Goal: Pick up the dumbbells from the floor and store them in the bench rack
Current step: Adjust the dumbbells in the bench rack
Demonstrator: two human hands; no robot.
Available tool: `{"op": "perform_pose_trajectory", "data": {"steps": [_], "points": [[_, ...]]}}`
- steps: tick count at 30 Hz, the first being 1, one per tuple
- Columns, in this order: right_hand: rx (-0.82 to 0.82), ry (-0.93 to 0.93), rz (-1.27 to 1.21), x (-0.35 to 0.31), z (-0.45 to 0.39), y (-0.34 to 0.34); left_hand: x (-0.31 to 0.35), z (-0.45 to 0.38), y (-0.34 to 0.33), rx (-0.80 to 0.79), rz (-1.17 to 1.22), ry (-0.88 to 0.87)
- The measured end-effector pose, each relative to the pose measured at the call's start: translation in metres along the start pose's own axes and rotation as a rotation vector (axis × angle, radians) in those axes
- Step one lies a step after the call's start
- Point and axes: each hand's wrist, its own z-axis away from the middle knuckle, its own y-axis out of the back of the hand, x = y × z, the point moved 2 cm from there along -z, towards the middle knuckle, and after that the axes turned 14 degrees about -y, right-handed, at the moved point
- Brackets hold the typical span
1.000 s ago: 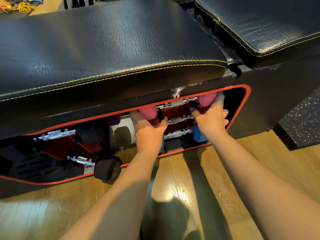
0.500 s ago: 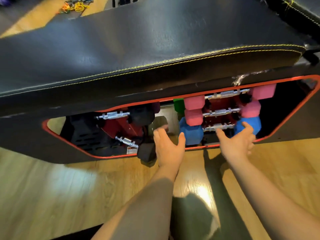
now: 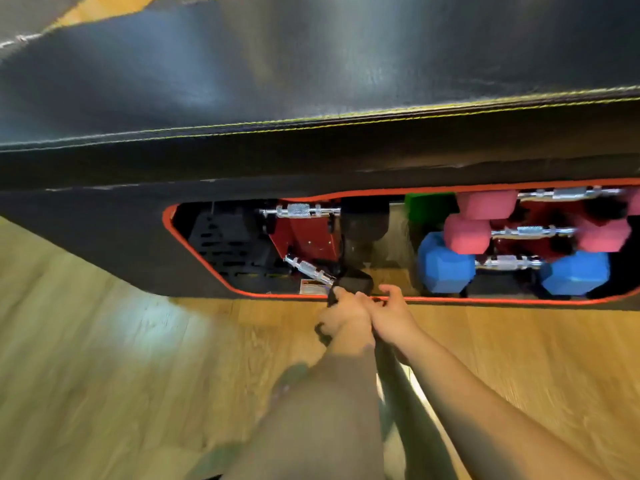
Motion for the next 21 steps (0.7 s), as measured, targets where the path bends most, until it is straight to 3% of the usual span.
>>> {"op": "perform_pose_trajectory", "data": {"steps": [3,6,14,21], "points": [[-0.016,-0.157,-0.092,-0.001,-0.002,-0.010,0.002,0.008,-0.002,-0.053,0.146,0.040],[-0.137,-0.235,-0.159,0.004,0.001,-0.021,-0.005,0.000,-0.003,-0.095,0.182,0.072],[-0.198,-0.205,-0.524,0.021,-0.029,-0.046,0.000,-0.019,0.000,-0.350,0.196,0.048],[-0.133,-0.094,-0.496,0.001,-0.026,-0.039,0.025,0.002,0.003,-0.256,0.278,0.018]]}}
